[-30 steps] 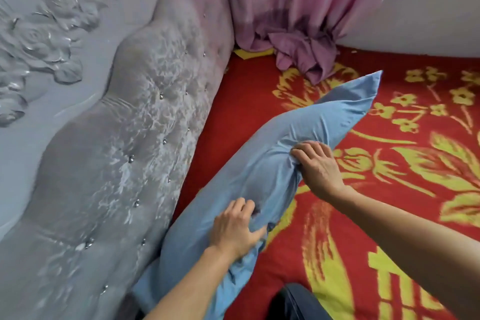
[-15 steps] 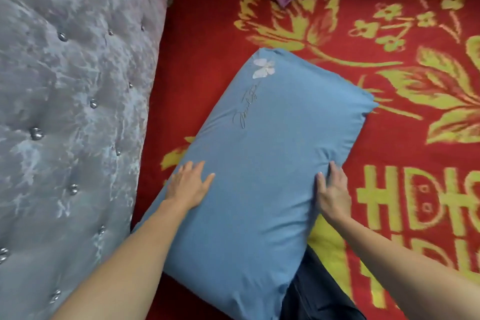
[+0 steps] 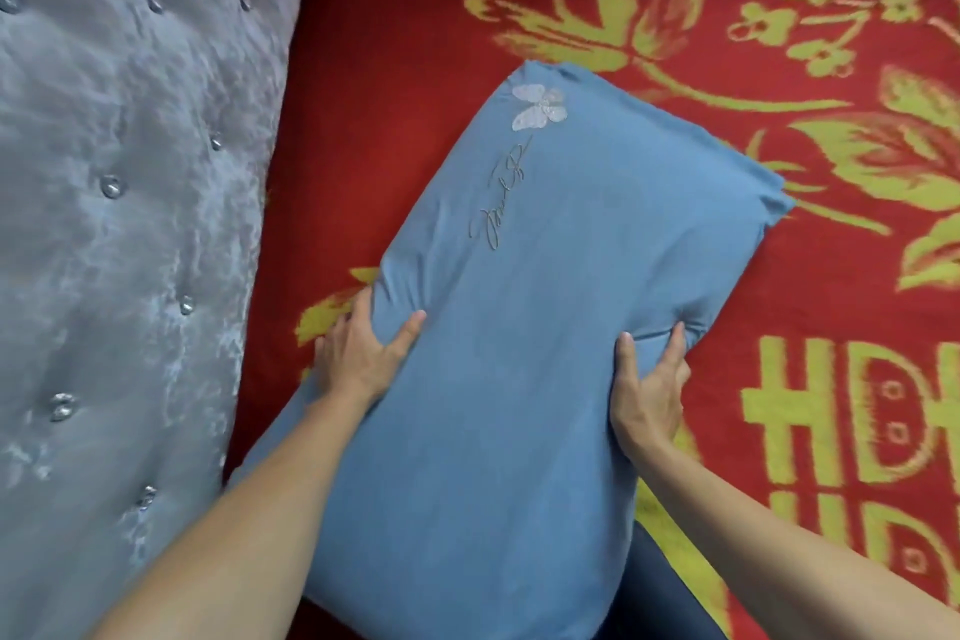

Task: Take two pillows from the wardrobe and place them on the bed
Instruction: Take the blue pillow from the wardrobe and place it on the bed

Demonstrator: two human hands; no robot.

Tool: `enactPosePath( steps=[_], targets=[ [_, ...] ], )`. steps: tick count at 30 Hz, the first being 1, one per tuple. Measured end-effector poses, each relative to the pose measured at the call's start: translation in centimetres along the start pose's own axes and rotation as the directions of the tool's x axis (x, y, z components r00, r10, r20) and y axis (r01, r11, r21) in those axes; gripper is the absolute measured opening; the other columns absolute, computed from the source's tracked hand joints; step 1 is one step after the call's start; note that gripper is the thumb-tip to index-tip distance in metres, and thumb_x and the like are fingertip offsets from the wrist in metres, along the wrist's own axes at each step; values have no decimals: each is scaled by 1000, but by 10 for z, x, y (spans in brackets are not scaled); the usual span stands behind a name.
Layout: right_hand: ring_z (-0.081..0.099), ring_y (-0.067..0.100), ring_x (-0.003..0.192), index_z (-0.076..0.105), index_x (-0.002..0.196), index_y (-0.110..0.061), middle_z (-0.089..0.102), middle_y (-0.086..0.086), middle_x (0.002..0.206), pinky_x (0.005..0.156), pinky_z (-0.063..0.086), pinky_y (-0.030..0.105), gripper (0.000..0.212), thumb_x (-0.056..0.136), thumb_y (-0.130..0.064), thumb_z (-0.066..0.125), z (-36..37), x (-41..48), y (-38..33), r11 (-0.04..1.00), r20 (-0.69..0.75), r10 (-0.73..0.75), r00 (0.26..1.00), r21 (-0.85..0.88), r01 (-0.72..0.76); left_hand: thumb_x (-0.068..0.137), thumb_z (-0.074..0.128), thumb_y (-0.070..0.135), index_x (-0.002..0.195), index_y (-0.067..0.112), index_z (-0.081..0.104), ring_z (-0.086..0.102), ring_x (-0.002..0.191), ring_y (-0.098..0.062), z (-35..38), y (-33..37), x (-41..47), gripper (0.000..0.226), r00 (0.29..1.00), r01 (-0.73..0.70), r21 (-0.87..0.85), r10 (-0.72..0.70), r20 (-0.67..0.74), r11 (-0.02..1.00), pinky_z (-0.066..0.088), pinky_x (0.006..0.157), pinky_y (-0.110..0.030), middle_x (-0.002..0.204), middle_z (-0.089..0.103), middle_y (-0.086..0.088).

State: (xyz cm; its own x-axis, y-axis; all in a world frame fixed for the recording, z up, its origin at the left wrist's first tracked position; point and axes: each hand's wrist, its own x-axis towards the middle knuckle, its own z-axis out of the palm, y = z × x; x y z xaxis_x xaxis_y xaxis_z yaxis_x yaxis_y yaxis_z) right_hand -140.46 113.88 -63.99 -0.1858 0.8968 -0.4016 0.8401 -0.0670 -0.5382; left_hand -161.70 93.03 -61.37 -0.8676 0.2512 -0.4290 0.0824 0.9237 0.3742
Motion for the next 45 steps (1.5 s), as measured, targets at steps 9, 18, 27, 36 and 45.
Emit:
enactPosePath(
  steps=[9,18,27,36,45],
  targets=[
    [51,36,118,15,145,-42,40,15,139,92,43,45,76,78,-65,42,-38,6,-108,977,-2,-187,982,100,187,69,48,66,125,23,49,57,100,-35,-98,68,-3,70,935,-74,81,98,-340,994,45,88,-46,106,64,-15],
    [52,43,114,21,145,-39,38,20,135,95,43,46,68,86,-58,48,6,131,-286,895,34,-444,895,57,442,75,62,54,120,13,45,58,100,-42,-153,117,110,64,812,-57,112,111,-573,992,40,89,-51,104,62,-27],
    [38,44,127,20,145,-40,16,21,155,107,32,48,76,79,-75,35,90,223,-366,809,16,-588,809,27,587,84,55,55,130,12,40,52,114,-43,-146,123,250,65,816,-138,59,147,-560,989,43,94,-50,128,55,-23],
    [0,46,142,15,147,-43,5,11,160,110,9,66,77,80,-80,25,179,220,-333,547,138,-783,606,-310,778,96,31,49,148,23,16,25,135,-46,-51,72,311,61,897,24,240,85,-433,970,20,109,-57,151,20,-30],
    [-4,40,144,9,150,-33,2,13,160,113,6,64,74,88,-71,23,182,208,-308,547,220,-731,646,-376,748,94,18,56,149,29,2,11,143,-39,-43,58,317,63,969,23,322,58,-240,947,12,113,-56,156,9,-24]
  ],
)
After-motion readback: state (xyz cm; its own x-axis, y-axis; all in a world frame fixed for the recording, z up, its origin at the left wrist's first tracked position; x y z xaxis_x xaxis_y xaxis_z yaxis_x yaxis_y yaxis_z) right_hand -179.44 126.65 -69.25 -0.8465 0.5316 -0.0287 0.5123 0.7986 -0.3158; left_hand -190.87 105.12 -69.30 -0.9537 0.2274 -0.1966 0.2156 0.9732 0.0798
